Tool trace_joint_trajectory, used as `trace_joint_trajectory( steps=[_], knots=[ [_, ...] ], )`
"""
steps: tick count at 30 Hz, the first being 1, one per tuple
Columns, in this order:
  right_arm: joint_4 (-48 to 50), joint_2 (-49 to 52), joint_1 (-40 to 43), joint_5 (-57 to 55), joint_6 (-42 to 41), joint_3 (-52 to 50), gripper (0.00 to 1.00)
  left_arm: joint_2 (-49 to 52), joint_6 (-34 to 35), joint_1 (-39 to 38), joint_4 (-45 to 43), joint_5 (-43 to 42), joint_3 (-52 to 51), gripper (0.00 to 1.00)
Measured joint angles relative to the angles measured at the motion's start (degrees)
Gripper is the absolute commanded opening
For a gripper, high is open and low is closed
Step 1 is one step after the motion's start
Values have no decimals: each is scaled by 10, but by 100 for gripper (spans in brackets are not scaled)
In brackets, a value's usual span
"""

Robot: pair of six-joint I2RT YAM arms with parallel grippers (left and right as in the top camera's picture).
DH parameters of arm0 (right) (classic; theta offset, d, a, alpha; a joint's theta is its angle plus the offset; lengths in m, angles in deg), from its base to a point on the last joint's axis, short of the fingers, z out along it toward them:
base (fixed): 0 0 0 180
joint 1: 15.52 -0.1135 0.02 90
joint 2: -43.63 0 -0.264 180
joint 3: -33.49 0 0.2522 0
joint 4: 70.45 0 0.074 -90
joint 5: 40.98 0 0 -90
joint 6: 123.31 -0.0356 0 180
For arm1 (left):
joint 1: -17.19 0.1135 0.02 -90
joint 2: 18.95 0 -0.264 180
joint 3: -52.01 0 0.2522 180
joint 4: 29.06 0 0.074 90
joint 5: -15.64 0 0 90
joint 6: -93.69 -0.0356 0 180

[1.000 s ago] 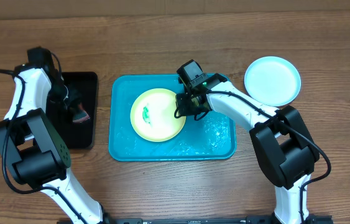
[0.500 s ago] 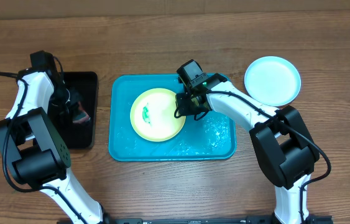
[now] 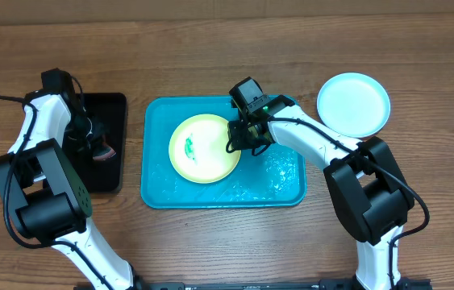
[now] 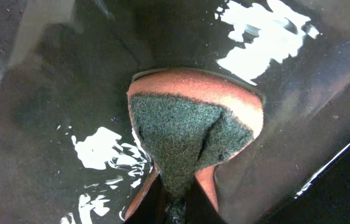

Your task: Clean dirty plates on tray and stack at the side

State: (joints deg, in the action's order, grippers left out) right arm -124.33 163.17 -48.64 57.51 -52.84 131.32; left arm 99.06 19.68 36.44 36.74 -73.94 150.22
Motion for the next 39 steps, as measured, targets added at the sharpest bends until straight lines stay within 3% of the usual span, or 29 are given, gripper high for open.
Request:
trace_joint_trajectory(
  steps=[6,14,19,26,31,39],
  knots=[
    [0,0,0,0,0,0,4,0,1,0,5,0,0,4],
    [1,0,0,0,0,0,4,1,1,0,105,-7,92,4],
    [3,0,0,-2,0,0,4,1,1,0,72,-8,96,4],
    [5,0,0,-3,0,0,4,0,1,0,-48,-6,-19,4],
    [5,0,0,-4,0,0,4,-6,1,3,-60,-6,-32,4],
    [5,0,0,-12,0,0,4,-4,-1,3,116,-23,57,4]
  ],
)
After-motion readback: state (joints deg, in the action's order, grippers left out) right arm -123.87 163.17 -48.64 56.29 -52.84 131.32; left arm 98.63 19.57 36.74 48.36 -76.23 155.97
